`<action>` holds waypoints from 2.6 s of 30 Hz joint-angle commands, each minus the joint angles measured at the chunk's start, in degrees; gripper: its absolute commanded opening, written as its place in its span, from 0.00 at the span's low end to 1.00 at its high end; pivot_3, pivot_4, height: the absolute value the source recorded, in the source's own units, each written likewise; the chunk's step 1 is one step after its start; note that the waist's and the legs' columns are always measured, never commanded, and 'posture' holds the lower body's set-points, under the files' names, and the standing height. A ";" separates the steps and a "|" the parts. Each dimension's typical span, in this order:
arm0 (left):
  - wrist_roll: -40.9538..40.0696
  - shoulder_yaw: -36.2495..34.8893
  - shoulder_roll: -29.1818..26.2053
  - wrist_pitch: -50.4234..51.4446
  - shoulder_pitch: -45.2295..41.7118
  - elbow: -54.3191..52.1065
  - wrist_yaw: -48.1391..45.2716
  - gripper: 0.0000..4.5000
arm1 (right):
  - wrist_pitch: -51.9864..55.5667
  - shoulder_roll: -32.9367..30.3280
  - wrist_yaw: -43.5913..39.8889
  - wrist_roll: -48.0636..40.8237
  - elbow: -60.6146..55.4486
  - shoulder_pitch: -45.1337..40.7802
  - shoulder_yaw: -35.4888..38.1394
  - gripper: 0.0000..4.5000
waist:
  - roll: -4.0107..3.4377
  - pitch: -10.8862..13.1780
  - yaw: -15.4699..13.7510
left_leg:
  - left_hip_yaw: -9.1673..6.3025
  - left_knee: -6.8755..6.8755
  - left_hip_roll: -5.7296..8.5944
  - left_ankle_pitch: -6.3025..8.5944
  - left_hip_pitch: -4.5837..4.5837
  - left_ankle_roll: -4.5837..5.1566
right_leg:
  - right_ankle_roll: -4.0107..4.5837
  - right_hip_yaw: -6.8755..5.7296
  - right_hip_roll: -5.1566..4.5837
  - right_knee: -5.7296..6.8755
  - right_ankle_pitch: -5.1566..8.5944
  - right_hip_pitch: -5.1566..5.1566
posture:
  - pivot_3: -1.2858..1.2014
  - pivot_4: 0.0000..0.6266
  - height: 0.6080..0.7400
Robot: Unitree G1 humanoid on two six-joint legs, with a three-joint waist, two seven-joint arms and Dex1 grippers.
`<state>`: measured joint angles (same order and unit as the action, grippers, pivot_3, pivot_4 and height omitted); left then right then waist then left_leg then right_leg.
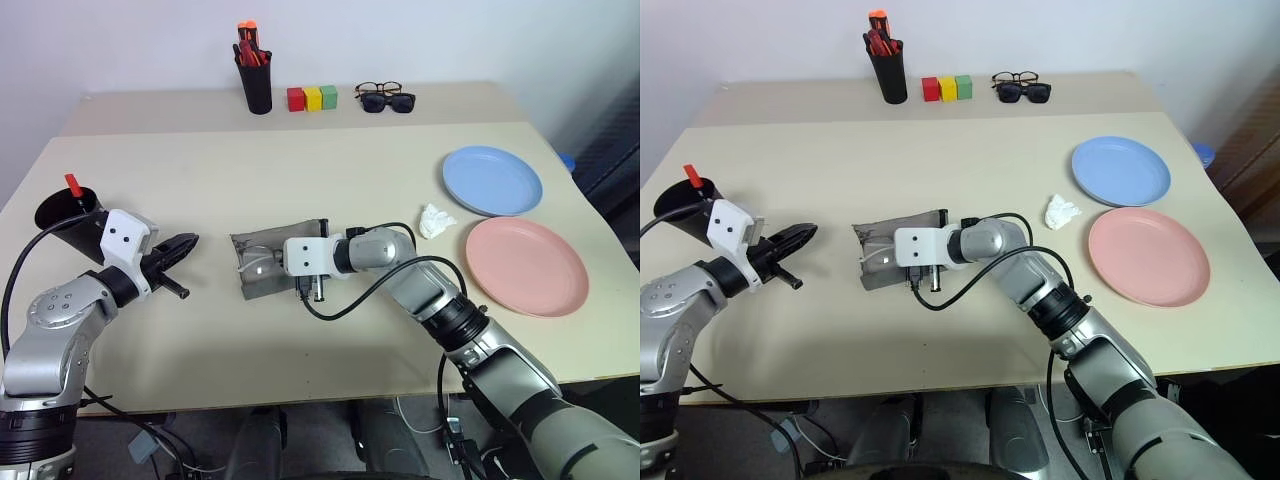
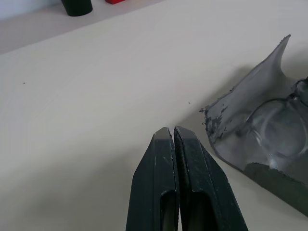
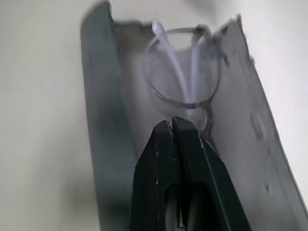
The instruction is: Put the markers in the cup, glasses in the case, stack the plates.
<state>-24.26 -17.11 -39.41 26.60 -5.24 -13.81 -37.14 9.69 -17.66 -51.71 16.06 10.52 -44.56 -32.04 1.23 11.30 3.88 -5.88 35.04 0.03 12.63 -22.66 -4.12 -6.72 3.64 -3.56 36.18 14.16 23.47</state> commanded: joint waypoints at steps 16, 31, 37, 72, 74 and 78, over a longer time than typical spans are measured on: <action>2.06 5.82 2.35 2.49 -21.13 11.02 1.72 0.00 | 1.90 -5.97 -1.85 -3.97 -14.13 3.32 8.23 0.00 | 0.02 0.00 -1.34 | -0.03 0.04 0.02 0.00 -0.03 0.00 | -0.05 -0.03 0.00 -0.03 -0.01 -0.05 | 0.52 0.24 1.00; 13.07 28.63 8.96 3.68 -46.50 41.16 -16.48 0.00 | 12.98 -16.34 -3.81 -16.33 -33.17 19.02 20.73 0.00 | 0.00 0.02 -0.77 | -0.26 0.07 0.06 0.00 -0.22 0.00 | -0.07 -0.26 0.02 -0.02 0.00 0.02 | 0.52 0.24 1.00; 13.95 31.26 7.44 1.03 -44.01 38.78 -25.48 0.00 | 16.01 -18.47 -1.69 -17.66 -35.25 22.99 23.46 0.00 | 0.00 0.02 -1.21 | -0.25 0.11 0.06 -0.01 -0.30 0.00 | -0.07 -0.25 0.00 -0.05 0.00 0.04 | 0.52 0.24 1.00; 2.02 17.46 7.28 -1.75 -21.28 1.03 -18.83 0.00 | 8.69 -28.04 16.00 -7.14 15.95 3.02 28.38 0.51 | -0.06 0.04 -1.25 | -0.24 0.18 0.07 -0.01 -0.37 0.01 | -0.06 -0.27 -0.06 -0.07 0.00 0.05 | 0.52 0.24 1.00; 1.37 17.79 8.04 -0.87 -20.78 -0.60 -17.69 0.00 | 5.51 -26.76 17.29 -5.97 23.64 -0.42 27.16 0.51 | -0.08 0.05 -1.21 | -0.21 0.19 0.07 -0.01 -0.36 0.01 | -0.06 -0.25 -0.06 -0.07 0.00 0.05 | 0.52 0.24 1.00; 0.77 17.95 9.49 0.30 -19.71 -2.34 -14.93 0.00 | 0.81 -23.95 18.39 -4.80 34.88 -5.20 25.64 0.51 | -0.09 0.05 -1.11 | -0.20 0.18 0.07 -0.01 -0.33 0.00 | -0.06 -0.22 -0.05 -0.05 -0.01 0.05 | 0.52 0.24 1.00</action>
<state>-22.18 1.38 -30.23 26.26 -25.12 -13.88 -53.31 13.02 -42.01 -34.10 10.66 42.77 -47.53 -6.31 1.14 11.35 2.77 -6.08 35.21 0.10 12.62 -22.97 -4.12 -6.78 3.41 -3.60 36.13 14.15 23.51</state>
